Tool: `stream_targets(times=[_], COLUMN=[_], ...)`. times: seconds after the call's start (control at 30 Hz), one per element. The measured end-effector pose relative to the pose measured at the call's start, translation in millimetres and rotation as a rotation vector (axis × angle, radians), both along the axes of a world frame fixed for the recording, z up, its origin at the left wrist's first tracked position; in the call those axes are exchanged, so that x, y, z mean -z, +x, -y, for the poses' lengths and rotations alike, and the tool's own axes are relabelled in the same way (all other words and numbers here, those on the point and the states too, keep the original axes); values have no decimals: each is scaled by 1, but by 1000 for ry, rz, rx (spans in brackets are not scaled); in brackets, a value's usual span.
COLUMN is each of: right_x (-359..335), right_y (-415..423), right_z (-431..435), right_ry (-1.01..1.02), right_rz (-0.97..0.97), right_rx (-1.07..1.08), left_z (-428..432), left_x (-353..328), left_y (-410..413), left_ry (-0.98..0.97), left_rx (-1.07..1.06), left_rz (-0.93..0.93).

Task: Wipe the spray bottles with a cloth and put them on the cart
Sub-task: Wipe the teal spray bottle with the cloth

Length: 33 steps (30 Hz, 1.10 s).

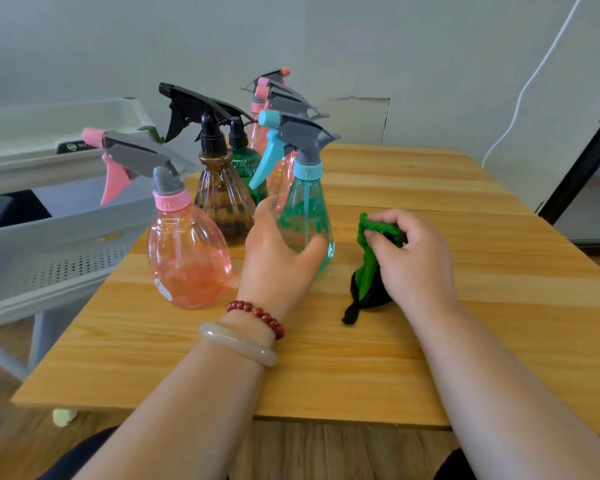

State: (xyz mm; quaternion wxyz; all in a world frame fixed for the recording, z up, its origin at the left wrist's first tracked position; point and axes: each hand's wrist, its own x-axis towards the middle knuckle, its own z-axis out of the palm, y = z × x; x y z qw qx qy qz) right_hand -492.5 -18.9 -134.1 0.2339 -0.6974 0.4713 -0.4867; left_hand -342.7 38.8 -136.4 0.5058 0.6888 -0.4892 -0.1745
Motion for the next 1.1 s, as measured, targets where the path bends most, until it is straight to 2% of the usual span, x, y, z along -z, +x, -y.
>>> stream_targets(times=[0.17,0.43,0.83,1.0,1.1], right_x=[0,1,8,9,7], right_y=[1,2,2,-1,0], right_z=[-1,-1,0,4,3], right_ry=[3,-30,-84,-101,-105], right_rz=[-6,-44,-44,-29,-9], right_rx=[-8,-17,-29,-13,-2], left_z=[3,2,-8,-27,-37], left_x=[4,2,2,-1,1], left_y=[-5,-7,-14,-30,-32], left_ry=[20,-5,-44,-60,-137], left_rx=[-98,-76,-184,-121,-95], left_rz=[147,161,250,264,300])
